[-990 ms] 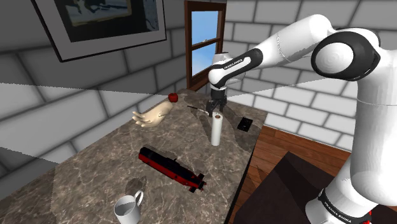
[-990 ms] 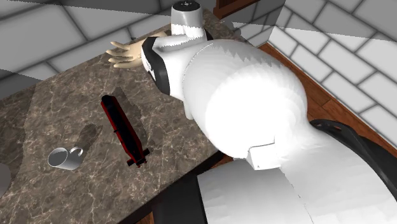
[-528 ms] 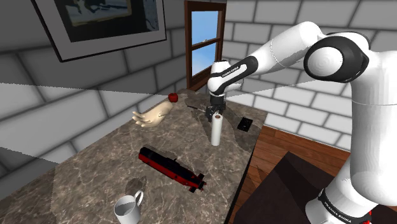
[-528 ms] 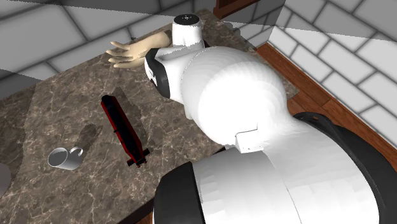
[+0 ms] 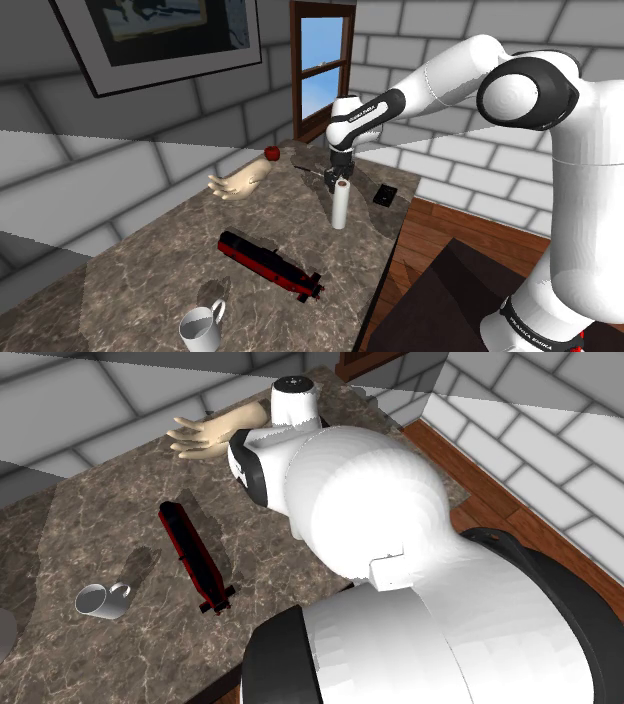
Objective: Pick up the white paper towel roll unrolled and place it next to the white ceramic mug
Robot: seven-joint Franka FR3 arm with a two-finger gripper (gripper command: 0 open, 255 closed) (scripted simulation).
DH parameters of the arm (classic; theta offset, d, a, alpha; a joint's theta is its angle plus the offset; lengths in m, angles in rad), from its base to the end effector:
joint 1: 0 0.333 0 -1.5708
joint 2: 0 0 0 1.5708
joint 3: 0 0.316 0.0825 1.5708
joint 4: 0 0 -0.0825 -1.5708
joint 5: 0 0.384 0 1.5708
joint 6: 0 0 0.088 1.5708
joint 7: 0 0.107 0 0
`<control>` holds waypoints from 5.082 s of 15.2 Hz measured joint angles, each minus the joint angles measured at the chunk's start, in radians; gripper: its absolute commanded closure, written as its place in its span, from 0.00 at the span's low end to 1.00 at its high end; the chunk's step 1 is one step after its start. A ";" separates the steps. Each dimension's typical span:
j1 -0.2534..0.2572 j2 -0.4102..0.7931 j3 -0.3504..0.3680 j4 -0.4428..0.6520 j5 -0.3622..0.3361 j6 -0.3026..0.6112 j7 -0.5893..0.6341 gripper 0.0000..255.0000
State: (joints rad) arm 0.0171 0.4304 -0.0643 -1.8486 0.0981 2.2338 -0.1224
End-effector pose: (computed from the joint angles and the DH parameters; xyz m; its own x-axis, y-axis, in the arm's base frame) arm 0.6349 -0.0245 0.2883 0.9991 0.0194 -0.0389 0.0173 -0.9985 -0.0529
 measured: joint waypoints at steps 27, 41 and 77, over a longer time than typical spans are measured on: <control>0.003 -0.109 -0.006 0.079 -0.016 -0.188 0.017 1.00; 0.003 -0.162 -0.009 0.197 -0.025 -0.359 0.029 1.00; 0.163 -0.385 0.106 0.198 -0.040 -0.567 0.317 1.00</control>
State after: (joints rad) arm 0.1805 0.0453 0.0414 -1.6505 0.0584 1.6671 0.1948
